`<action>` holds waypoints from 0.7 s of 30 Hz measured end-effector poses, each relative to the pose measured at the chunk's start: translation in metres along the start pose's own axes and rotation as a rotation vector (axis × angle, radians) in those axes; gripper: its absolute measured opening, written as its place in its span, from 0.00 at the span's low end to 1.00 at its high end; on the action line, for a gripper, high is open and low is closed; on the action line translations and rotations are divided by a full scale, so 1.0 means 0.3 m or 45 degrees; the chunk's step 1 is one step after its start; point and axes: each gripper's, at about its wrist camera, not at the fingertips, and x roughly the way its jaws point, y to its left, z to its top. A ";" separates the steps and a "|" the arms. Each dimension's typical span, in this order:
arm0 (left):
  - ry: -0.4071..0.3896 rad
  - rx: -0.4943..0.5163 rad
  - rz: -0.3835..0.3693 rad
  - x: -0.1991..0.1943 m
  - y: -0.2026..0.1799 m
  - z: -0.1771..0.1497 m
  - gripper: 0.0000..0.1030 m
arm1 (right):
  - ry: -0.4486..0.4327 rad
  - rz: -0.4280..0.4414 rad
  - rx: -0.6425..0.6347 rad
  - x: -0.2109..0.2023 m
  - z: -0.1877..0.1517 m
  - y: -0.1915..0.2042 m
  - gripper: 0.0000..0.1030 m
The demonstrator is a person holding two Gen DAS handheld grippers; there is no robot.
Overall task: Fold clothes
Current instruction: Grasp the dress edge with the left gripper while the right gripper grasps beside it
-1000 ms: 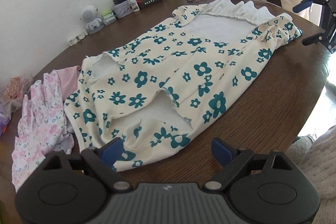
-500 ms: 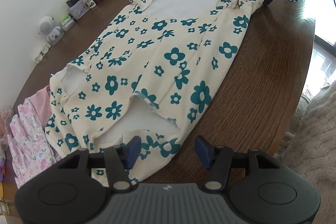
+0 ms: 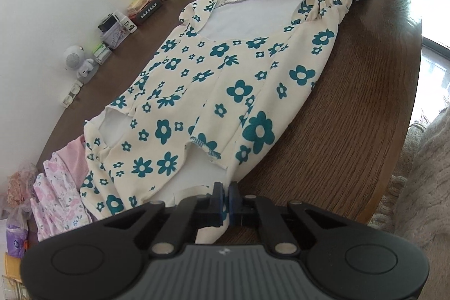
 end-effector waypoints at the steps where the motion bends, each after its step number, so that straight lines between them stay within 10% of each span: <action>1: -0.008 -0.010 -0.009 -0.008 -0.003 0.000 0.02 | -0.005 -0.003 0.006 -0.009 -0.003 0.009 0.05; 16: -0.048 0.040 -0.015 -0.120 -0.008 -0.018 0.02 | 0.018 -0.040 0.074 -0.157 -0.056 0.077 0.05; 21: -0.095 0.174 0.178 -0.077 0.102 0.084 0.02 | 0.003 -0.217 -0.097 -0.186 0.023 0.028 0.05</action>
